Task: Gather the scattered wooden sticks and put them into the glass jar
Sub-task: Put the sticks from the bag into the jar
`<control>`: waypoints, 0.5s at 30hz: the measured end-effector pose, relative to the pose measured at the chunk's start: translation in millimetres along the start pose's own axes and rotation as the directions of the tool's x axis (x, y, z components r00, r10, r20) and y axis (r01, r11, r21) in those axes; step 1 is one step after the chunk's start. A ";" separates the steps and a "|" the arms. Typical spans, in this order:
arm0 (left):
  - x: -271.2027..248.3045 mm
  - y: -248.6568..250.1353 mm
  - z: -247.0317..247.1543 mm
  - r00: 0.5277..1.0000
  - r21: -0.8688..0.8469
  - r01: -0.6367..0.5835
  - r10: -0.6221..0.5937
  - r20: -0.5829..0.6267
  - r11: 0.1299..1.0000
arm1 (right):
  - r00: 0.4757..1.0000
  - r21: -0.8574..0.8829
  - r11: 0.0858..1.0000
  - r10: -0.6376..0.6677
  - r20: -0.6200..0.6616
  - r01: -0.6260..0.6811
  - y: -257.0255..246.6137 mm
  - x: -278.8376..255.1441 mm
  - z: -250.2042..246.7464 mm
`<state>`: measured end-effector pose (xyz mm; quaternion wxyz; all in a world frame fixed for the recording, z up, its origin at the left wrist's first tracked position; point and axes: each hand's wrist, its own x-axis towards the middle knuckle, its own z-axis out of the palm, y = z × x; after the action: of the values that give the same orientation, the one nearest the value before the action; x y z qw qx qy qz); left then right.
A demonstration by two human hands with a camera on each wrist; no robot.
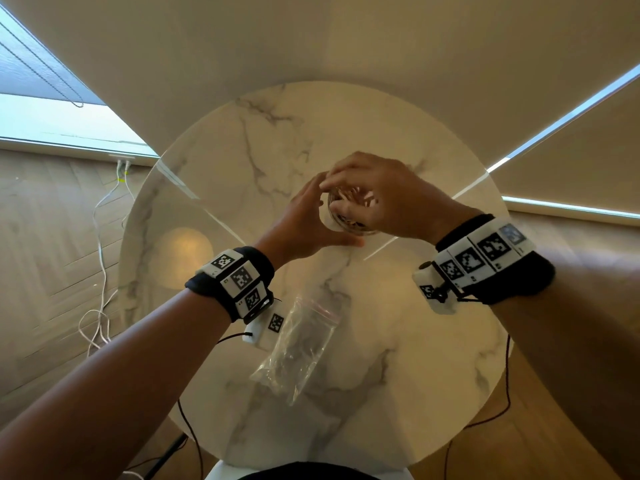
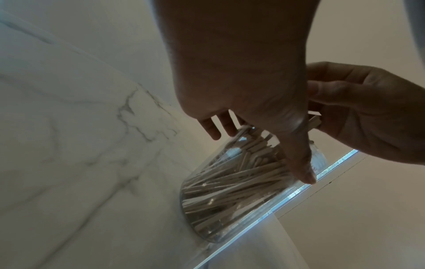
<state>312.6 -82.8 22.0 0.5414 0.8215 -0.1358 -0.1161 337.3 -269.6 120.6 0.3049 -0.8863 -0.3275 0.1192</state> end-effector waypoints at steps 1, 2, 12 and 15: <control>0.1 -1.2 -0.1 1.000 -0.003 -0.008 0.008 0.000 1.000 | 0.998 -0.050 0.997 -0.048 0.050 0.051 1.8 -2.5 4.4; 0.2 -2.4 -0.3 1.000 0.006 -0.020 0.020 0.004 1.000 | 0.993 -0.091 0.991 -0.091 0.073 0.097 4.9 -6.4 8.6; -0.5 -1.1 -0.6 1.000 0.038 0.020 -0.021 0.020 0.999 | 0.994 -0.218 0.972 0.098 0.047 -0.086 19.2 -5.8 9.9; -0.8 -0.7 -0.1 1.000 0.016 0.017 -0.018 0.015 1.000 | 0.977 -0.201 0.957 0.210 -0.023 -0.210 10.4 1.2 10.7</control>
<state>312.0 -82.1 21.4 0.5326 0.8262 -0.1337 -0.1260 339.1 -270.1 105.8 0.1993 -0.9426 -0.2417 0.1161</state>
